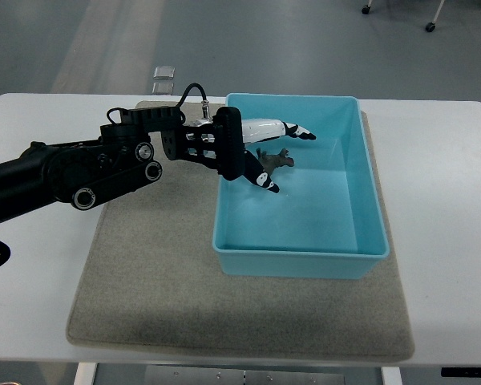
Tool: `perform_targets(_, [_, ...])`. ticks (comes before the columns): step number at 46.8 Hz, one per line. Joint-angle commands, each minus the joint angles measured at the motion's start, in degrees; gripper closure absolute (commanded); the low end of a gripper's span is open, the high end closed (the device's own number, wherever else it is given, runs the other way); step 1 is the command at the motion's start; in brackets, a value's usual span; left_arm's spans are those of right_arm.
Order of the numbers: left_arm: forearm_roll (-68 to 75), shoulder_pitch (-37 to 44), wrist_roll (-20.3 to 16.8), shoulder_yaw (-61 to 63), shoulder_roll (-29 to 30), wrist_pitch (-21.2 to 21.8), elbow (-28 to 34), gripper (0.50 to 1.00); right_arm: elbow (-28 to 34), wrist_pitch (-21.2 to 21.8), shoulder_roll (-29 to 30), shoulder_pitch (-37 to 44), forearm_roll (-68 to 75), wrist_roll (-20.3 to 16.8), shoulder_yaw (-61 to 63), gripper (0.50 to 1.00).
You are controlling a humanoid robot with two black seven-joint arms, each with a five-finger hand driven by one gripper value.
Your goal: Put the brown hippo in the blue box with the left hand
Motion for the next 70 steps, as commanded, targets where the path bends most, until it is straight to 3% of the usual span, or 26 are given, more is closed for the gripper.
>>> perform_targets(1, [-1.4,0.1,0.0,-1.9,0.0,0.3,-0.1,0.534,0.0,0.0,0.0,0.0,0.0,0.0,0.0,0.564])
perform_targets(6, [-5.5,0.7,0.0,-7.0,0.0,0.5,0.0,0.508,0.0,0.0,0.0,0.0,0.0,0.0,0.0,0.564])
perform_targets(29, [-27.6,7.0,0.1,-21.6,2.8,6.0,5.1,0.506,0.0,0.0,0.0,0.0,0.0,0.0,0.0,0.564])
perform_targets(43, [-41.3,12.0,-0.1,-30.9,3.3,13.1,8.0,0.506,0.0,0.0,0.0,0.0,0.0,0.0,0.0,0.564])
perform_targets(55, [-53.3,17.1,-0.9,-37.0,3.3,13.2,8.4,0.506,0.0,0.0,0.0,0.0,0.0,0.0,0.0,0.564])
perform_targets(70, [-54.3,21.0,-0.9,-41.1,3.3,12.6,8.4,0.504,0.0,0.0,0.0,0.0,0.0,0.0,0.0,0.564])
